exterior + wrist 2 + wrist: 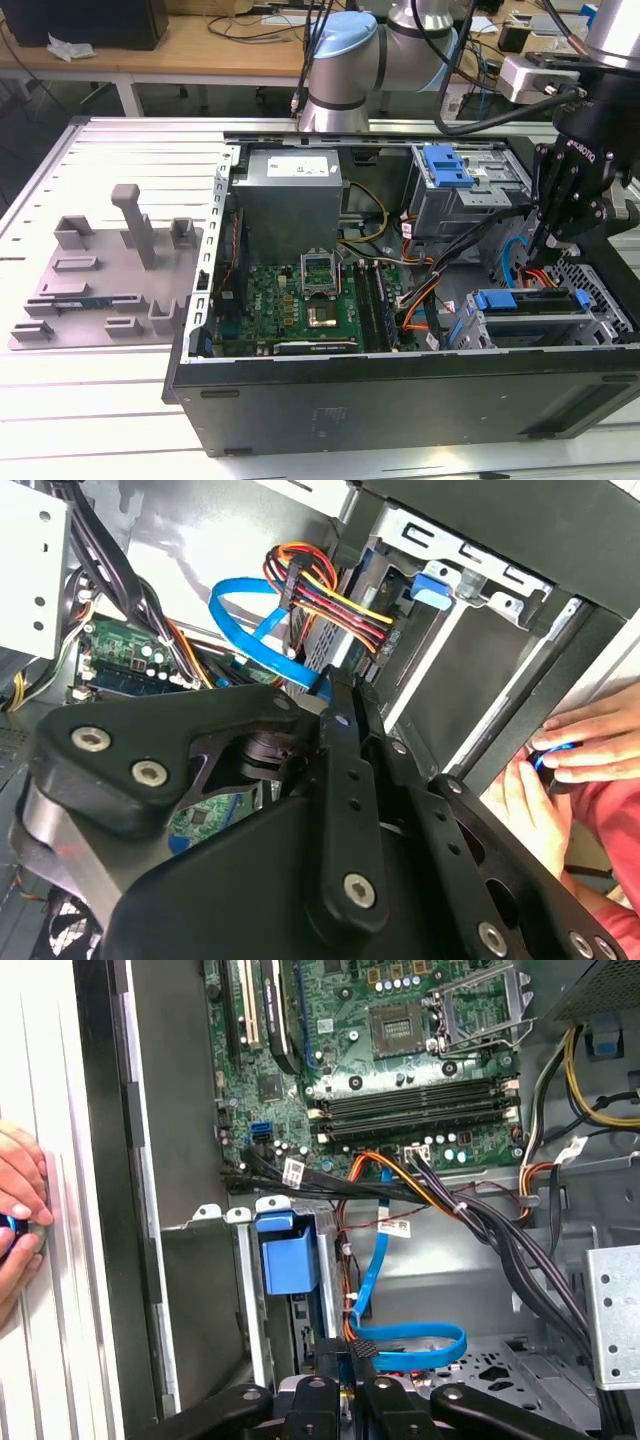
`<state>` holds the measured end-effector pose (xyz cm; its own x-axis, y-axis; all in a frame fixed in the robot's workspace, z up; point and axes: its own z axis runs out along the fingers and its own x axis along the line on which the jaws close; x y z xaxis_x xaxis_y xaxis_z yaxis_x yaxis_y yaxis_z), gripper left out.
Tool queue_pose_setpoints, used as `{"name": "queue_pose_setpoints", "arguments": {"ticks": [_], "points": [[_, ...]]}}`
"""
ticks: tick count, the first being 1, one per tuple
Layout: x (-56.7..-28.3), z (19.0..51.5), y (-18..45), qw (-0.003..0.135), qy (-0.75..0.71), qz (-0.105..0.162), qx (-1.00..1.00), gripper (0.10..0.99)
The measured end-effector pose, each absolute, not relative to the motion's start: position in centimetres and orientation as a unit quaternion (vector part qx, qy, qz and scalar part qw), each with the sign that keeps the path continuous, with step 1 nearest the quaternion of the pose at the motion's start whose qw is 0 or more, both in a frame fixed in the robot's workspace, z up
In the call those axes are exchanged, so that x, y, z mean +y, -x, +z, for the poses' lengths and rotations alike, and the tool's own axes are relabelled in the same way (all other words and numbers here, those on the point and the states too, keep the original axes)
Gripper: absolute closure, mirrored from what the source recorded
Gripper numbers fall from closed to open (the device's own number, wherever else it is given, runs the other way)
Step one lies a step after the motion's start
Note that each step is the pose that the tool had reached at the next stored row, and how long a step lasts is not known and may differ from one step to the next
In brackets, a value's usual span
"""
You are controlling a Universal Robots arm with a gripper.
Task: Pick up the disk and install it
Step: 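Insert the second disk wire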
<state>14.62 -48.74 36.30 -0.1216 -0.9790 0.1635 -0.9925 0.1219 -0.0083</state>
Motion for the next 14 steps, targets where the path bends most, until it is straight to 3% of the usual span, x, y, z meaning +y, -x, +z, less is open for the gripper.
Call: {"name": "queue_pose_setpoints", "arguments": {"ticks": [9,13,14], "points": [[-50.5,36.3,-13.9,0.036,-0.661,0.047,-0.748,0.925],[-51.6,36.2,-13.8,0.012,-0.664,0.029,-0.747,0.925],[-51.6,36.1,-13.8,0.012,-0.665,0.029,-0.747,0.925]]}}
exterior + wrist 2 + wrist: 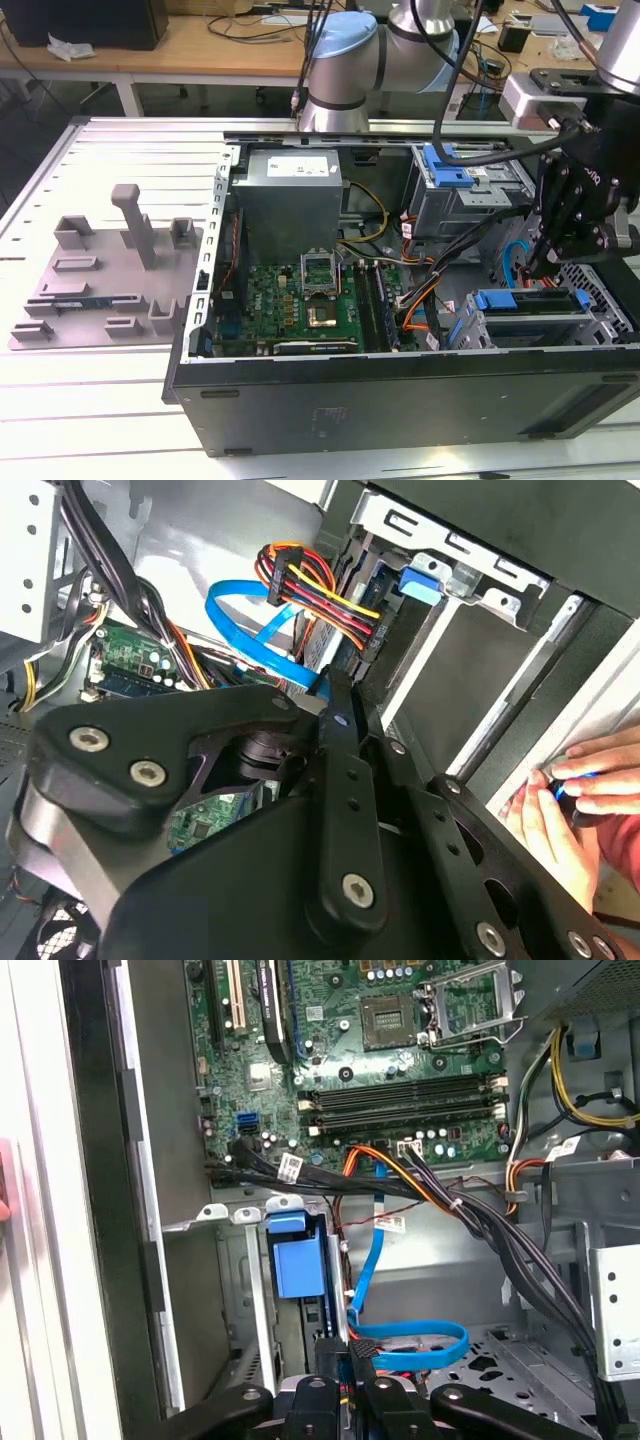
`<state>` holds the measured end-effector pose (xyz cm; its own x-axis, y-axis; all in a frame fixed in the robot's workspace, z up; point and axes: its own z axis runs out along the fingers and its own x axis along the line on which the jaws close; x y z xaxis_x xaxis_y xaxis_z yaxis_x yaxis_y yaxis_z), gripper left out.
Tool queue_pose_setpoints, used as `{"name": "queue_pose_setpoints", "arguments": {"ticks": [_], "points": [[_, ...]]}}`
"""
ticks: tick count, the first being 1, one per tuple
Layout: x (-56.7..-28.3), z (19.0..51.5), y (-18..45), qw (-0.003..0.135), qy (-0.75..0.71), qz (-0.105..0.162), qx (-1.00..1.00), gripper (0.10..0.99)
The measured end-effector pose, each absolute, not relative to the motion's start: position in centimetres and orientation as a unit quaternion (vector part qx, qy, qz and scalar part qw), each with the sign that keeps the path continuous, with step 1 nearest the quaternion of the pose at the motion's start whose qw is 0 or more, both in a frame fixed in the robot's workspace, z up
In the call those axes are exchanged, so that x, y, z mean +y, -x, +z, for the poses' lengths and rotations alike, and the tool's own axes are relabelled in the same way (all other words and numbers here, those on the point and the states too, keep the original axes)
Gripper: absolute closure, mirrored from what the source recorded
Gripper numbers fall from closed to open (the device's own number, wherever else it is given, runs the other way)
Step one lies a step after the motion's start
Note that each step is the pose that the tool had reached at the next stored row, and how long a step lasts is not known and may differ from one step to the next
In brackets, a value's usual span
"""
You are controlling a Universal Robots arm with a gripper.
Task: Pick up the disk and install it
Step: 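Insert the second disk wire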
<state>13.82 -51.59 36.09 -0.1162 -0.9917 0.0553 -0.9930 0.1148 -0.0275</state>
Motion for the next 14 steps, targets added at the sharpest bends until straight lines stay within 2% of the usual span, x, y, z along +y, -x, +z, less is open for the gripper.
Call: {"name": "queue_pose_setpoints", "arguments": {"ticks": [14], "points": [[-51.97,35.64,-13.66,0.009,-0.686,0.031,-0.727,0.925]]}}
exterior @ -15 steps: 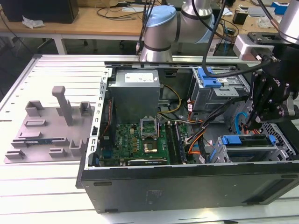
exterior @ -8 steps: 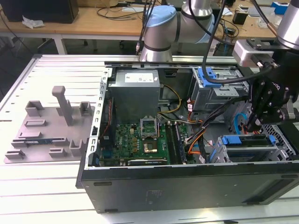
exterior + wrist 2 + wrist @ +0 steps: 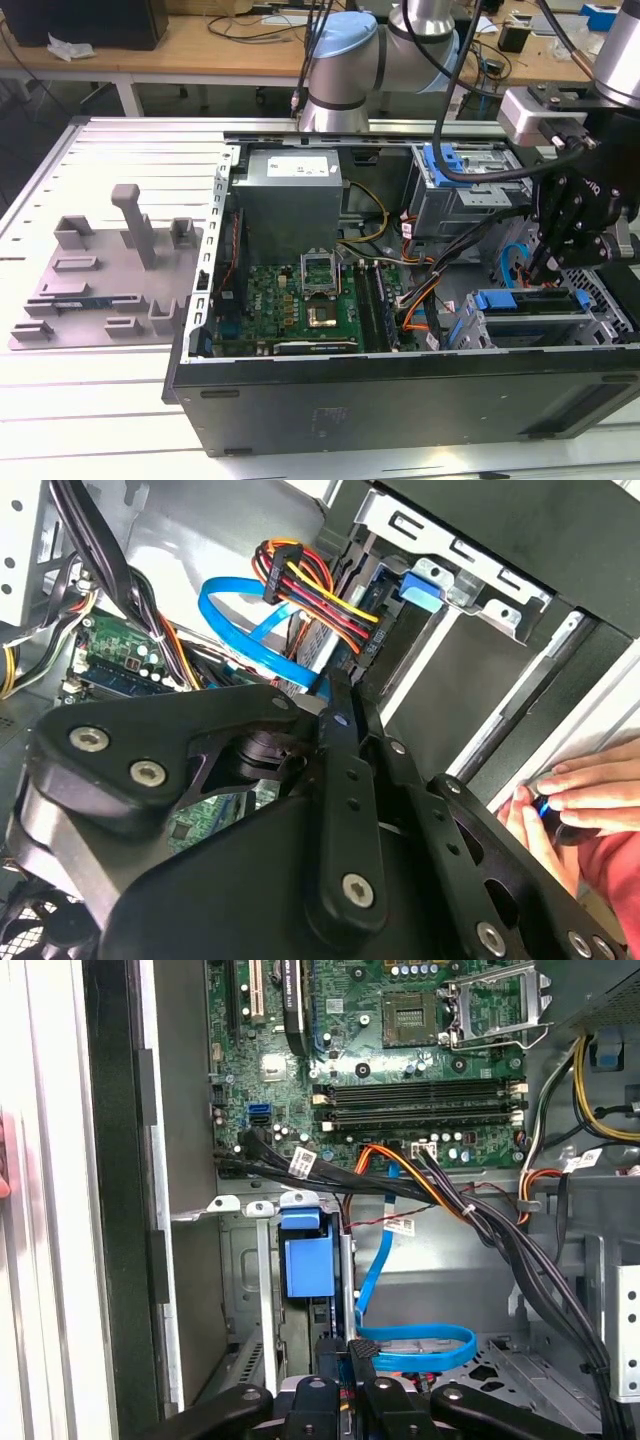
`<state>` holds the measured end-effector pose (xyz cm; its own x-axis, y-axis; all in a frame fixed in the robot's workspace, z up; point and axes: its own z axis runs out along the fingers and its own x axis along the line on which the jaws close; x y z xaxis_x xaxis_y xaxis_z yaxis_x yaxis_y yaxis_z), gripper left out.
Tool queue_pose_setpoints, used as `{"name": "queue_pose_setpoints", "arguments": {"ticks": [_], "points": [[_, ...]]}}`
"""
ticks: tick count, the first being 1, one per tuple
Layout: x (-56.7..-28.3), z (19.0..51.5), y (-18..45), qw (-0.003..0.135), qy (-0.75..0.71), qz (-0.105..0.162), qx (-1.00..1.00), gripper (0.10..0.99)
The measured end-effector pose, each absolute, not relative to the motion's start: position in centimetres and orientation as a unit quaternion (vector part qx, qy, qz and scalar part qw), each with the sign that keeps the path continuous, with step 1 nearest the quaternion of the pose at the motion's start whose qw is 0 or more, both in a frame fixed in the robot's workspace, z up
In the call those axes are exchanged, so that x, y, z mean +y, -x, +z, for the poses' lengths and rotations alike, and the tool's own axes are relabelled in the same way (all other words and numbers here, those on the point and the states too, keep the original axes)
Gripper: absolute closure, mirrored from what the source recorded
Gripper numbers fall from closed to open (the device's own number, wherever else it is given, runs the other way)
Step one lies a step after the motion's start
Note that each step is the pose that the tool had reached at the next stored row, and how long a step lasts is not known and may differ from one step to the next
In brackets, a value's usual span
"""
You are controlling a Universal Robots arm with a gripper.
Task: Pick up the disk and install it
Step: 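Insert the second disk wire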
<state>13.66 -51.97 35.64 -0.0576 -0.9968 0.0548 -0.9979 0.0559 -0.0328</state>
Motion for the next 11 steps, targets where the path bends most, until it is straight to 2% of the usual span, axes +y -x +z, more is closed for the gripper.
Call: {"name": "queue_pose_setpoints", "arguments": {"ticks": [11], "points": [[-52.49,35.62,-13.71,0.009,-0.689,0.031,-0.725,0.925]]}}
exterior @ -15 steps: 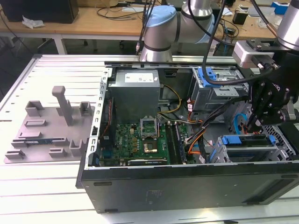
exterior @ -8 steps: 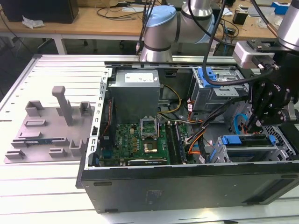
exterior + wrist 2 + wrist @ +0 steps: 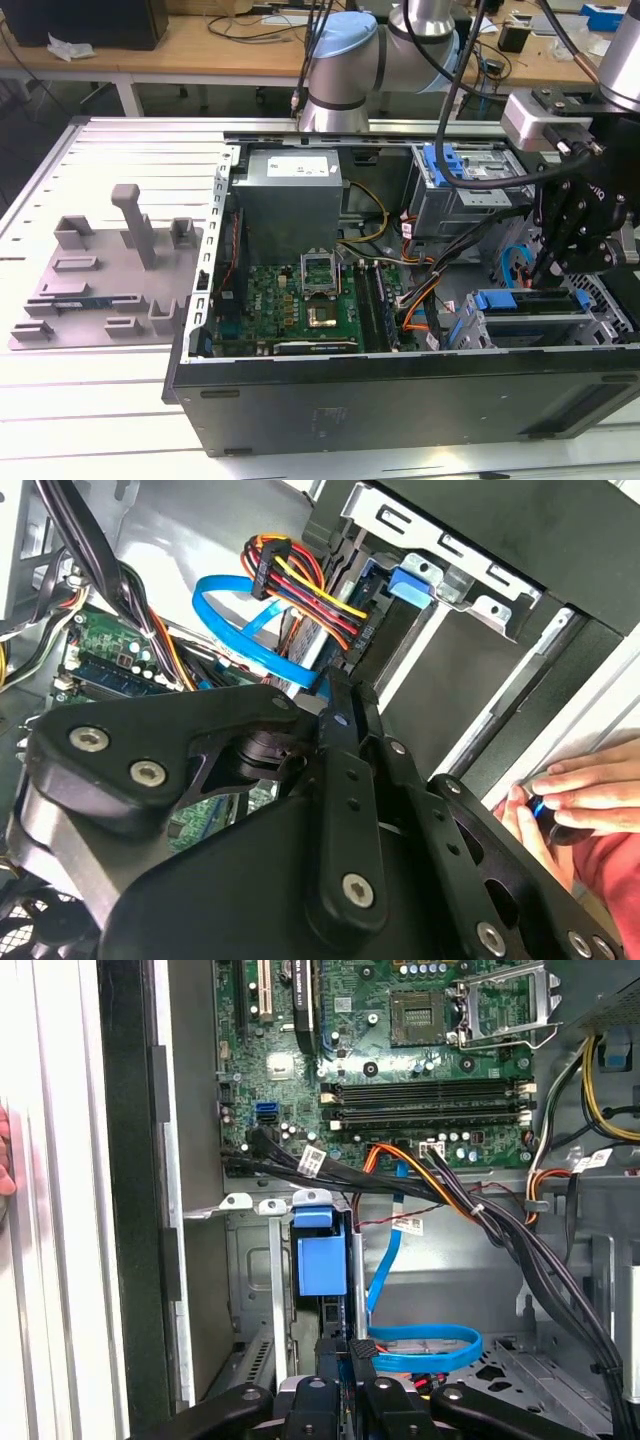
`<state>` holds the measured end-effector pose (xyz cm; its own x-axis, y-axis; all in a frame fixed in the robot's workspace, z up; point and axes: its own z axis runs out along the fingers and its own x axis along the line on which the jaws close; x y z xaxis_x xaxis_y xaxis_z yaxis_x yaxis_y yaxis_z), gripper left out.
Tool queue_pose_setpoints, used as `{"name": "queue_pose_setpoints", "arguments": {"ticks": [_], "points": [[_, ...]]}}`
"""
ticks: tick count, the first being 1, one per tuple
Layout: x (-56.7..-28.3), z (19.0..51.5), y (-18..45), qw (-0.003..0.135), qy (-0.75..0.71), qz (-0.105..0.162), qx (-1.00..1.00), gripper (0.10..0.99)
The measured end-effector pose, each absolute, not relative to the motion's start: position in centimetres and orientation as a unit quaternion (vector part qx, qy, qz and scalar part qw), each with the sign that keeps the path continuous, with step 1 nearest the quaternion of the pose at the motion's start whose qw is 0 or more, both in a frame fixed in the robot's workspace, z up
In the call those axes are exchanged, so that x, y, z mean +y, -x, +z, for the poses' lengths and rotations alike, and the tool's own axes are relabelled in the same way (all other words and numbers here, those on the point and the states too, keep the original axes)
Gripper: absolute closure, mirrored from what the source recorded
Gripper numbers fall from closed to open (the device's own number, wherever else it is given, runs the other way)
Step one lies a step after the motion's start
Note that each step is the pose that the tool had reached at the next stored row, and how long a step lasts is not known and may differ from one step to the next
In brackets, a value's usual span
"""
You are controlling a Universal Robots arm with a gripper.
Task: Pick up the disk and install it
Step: 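Insert the second disk wire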
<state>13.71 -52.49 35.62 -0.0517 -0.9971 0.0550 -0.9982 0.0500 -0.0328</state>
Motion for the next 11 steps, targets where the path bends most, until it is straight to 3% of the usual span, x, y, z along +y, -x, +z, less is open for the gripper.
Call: {"name": "queue_pose_setpoints", "arguments": {"ticks": [11], "points": [[-52.49,35.47,-13.75,0.008,-0.696,0.031,-0.718,0.925]]}}
